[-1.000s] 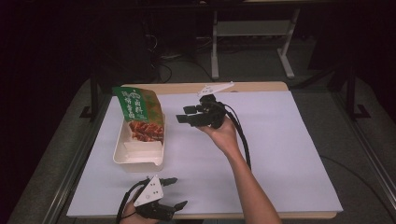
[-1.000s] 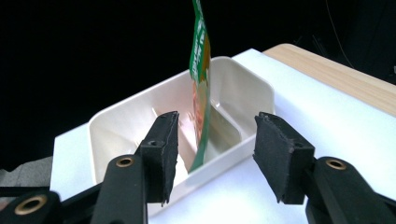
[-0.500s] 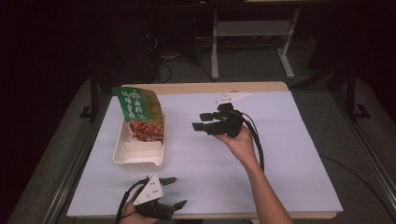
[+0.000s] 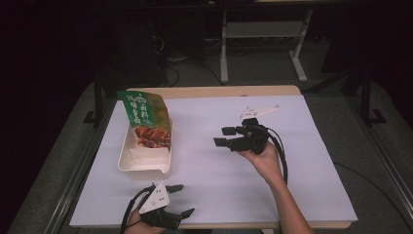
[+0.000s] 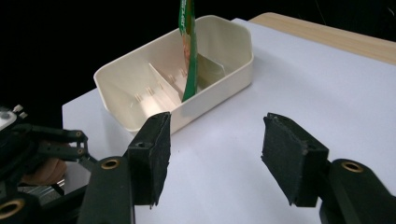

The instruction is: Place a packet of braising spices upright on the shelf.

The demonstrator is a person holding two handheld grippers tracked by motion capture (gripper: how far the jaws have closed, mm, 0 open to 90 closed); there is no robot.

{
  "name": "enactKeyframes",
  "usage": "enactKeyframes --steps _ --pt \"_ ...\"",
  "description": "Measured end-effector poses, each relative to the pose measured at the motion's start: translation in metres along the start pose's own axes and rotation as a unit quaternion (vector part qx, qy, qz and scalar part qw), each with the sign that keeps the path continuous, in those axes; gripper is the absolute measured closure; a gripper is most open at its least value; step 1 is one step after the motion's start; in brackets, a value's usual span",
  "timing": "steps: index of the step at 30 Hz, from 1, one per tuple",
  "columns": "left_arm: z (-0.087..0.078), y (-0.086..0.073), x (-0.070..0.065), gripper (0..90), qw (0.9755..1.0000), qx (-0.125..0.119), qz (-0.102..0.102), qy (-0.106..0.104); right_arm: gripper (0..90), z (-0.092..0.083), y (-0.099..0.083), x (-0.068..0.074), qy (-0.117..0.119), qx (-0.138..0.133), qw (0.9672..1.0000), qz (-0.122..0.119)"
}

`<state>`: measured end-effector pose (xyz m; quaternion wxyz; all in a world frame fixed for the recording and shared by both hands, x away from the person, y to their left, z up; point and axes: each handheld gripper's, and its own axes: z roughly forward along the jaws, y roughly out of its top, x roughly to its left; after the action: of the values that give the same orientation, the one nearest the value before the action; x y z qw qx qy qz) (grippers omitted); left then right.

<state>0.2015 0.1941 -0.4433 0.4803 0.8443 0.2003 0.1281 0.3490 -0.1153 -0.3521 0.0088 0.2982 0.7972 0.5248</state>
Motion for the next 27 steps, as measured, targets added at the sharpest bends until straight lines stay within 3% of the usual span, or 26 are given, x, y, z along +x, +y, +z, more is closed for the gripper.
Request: enactKeyframes --steps 13,27 --pt "-0.001 -0.001 0.002 22.1 1.0000 0.002 0.000 0.003 36.7 -0.015 -0.028 0.000 -0.003 0.003 0.9999 0.015" --pt "0.000 -0.001 0.001 22.0 1.0000 0.002 -0.004 0.002 33.2 -0.038 -0.072 0.003 -0.013 0.003 0.9995 0.028"
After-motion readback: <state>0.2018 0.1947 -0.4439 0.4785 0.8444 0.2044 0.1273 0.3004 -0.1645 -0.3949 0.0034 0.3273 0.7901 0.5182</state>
